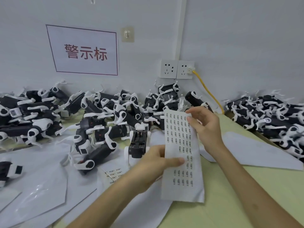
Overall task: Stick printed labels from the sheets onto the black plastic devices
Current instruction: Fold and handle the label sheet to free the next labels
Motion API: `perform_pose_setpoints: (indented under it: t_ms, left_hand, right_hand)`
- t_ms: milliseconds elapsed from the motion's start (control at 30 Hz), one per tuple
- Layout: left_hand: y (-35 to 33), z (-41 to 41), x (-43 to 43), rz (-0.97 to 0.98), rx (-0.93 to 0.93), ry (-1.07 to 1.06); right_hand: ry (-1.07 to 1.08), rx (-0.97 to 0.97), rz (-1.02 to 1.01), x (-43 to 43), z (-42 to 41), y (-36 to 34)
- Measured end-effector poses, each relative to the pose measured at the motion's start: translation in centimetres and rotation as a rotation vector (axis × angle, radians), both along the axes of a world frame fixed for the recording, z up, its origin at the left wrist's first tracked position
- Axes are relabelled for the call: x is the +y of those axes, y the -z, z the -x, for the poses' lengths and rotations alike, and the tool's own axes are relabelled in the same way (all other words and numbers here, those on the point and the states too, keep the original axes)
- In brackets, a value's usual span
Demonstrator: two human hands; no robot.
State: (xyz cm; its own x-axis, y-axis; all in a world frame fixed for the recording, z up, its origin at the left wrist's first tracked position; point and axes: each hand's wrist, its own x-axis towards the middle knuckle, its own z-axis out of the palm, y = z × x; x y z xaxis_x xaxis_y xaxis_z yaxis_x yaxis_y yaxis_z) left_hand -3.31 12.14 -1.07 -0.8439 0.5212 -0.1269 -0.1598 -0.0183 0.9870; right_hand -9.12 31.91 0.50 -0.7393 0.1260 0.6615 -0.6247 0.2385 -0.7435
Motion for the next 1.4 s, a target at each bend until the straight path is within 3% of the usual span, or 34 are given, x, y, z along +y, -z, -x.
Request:
perform_pose_setpoints:
  t_ms: [200, 333, 467, 833, 1267, 1400]
  left_hand:
    - [1.8, 0.6, 0.4, -0.071, -0.068, -0.196]
    - [1.8, 1.4, 0.0, -0.122, -0.075, -0.284]
    - [2.1, 1.9, -0.5, -0.134, -0.109, -0.308]
    - [2.6, 1.9, 0.0, -0.132, -0.010, -0.328]
    - [2.6, 2.3, -0.3, -0.200, -0.031, -0.330]
    - [2.5, 2.5, -0.5, -0.145, -0.031, -0.346]
  right_hand:
    - [0.199, 0.115, -0.409, -0.4, -1.0, -0.6]
    - [-0.137, -0.131, -0.512, -0.2, -2.0, -1.3]
    - [-0.243, -0.304, -0.672, 0.0, -2.2, -1.3]
    - [-0.234, -0.390, -0.672, -0.5, -2.6, -1.4]
    - [-0.240, -0.283, -0.603, -0.8, -2.2, -0.7]
    - [-0.301, -0.282, -0.601, -0.5, -2.4, -1.0]
